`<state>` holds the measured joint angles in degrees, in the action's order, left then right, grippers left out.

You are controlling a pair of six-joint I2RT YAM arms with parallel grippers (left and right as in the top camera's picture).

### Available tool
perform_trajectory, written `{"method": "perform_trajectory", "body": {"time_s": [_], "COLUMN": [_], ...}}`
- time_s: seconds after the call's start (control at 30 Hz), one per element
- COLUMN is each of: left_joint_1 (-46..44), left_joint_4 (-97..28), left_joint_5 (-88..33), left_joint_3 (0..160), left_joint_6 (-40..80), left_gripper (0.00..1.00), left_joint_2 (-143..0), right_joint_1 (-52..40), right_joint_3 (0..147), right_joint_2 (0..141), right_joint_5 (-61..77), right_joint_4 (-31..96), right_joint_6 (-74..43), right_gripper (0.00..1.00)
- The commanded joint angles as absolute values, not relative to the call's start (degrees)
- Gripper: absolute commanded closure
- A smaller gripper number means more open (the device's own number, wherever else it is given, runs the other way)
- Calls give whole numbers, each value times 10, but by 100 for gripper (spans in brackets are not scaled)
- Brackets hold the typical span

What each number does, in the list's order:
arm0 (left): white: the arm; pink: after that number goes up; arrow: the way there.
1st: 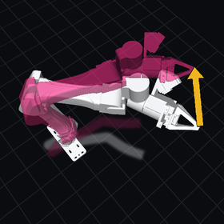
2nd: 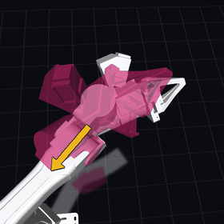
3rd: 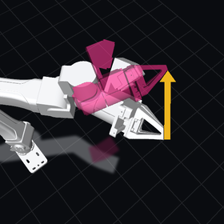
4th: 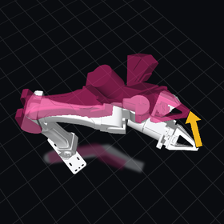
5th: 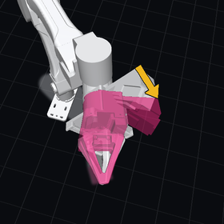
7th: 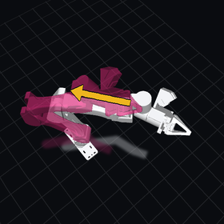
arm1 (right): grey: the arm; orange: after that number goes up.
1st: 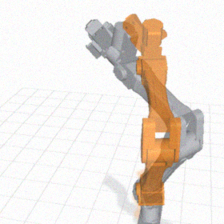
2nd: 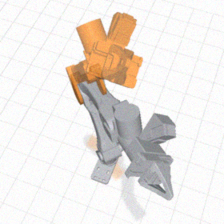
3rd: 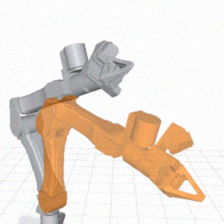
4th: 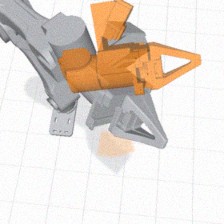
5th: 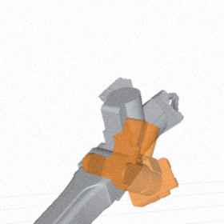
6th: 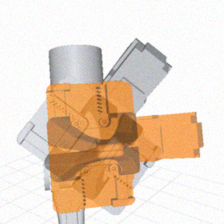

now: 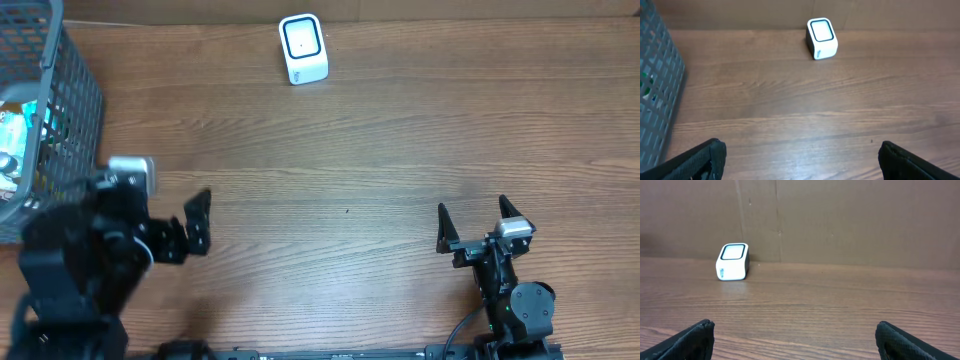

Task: Scan the item barcode
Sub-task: 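Move the left gripper up and over into the grey basket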

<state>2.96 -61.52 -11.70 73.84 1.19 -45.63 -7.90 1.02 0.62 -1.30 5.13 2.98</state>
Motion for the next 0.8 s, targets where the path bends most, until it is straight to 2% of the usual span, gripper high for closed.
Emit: {"method": "perform_trajectory", "body": {"time_s": [0.0,0.27,0.47,0.63,0.77], "left_joint_1": [26,27,28,70,141], "left_joint_4": [-645,-722,-714,-705,-721], "left_joint_5": [-115,-93,80,172,177], "left_joint_3": [837,1112,1278,1305,1305], "left_joint_6": [24,12,13,18,60], "left_gripper": [0,0,0,1,0], "left_joint_2": [-523,-722,-840,-887,-918], "right_joint_1": [-77,-77,-77,-77,-77], "right_joint_3": [4,4,4,4,4], "right_joint_2": [2,2,2,2,2], "right_joint_5": [-12,-12,-12,-12,-12], "right_joint_4": [48,48,48,48,48], "right_joint_6": [31,31,31,31,31], "right_gripper": [0,0,0,0,0]}}
